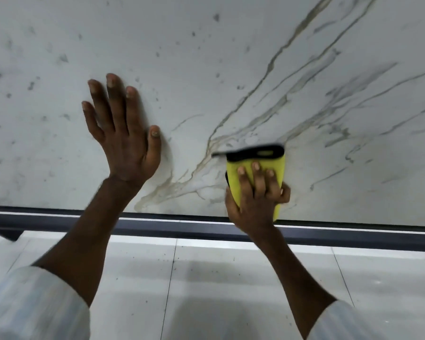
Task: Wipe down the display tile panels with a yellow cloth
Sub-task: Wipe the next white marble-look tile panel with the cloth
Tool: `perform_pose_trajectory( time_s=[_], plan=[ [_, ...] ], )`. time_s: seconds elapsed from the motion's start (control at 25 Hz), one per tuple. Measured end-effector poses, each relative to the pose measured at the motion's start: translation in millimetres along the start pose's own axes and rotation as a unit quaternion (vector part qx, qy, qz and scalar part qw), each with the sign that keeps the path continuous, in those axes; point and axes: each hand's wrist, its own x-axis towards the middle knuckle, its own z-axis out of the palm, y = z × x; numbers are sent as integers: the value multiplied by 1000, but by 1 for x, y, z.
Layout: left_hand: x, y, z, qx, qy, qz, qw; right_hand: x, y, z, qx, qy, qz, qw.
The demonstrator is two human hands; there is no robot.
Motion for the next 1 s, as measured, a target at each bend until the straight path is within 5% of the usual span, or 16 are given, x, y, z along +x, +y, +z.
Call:
perform_pose_trajectory(
  time_s=[0.12, 0.24, 0.44, 0.68, 0.88, 1.0],
  plan=[
    [0, 49, -10, 0, -40, -40, 998, -84, 22, 1, -15, -103, 4, 995],
    [-8, 94, -8, -30, -93, 72, 993, -80, 29, -3, 6, -129, -8, 992],
    [-23, 106, 13, 14, -82, 62, 995, 37, 24, -29, 87, -29, -20, 996],
    [-23, 111, 15, 13, -85, 59, 995, 148, 33, -48, 59, 99, 55, 992],
    [-26, 106, 22, 12, -58, 76, 995, 38, 43, -32, 22, -31, -11, 999],
    [-29, 108, 23, -4, -39, 67, 997, 53, 41, -36, 39, -35, -21, 998]
  ],
)
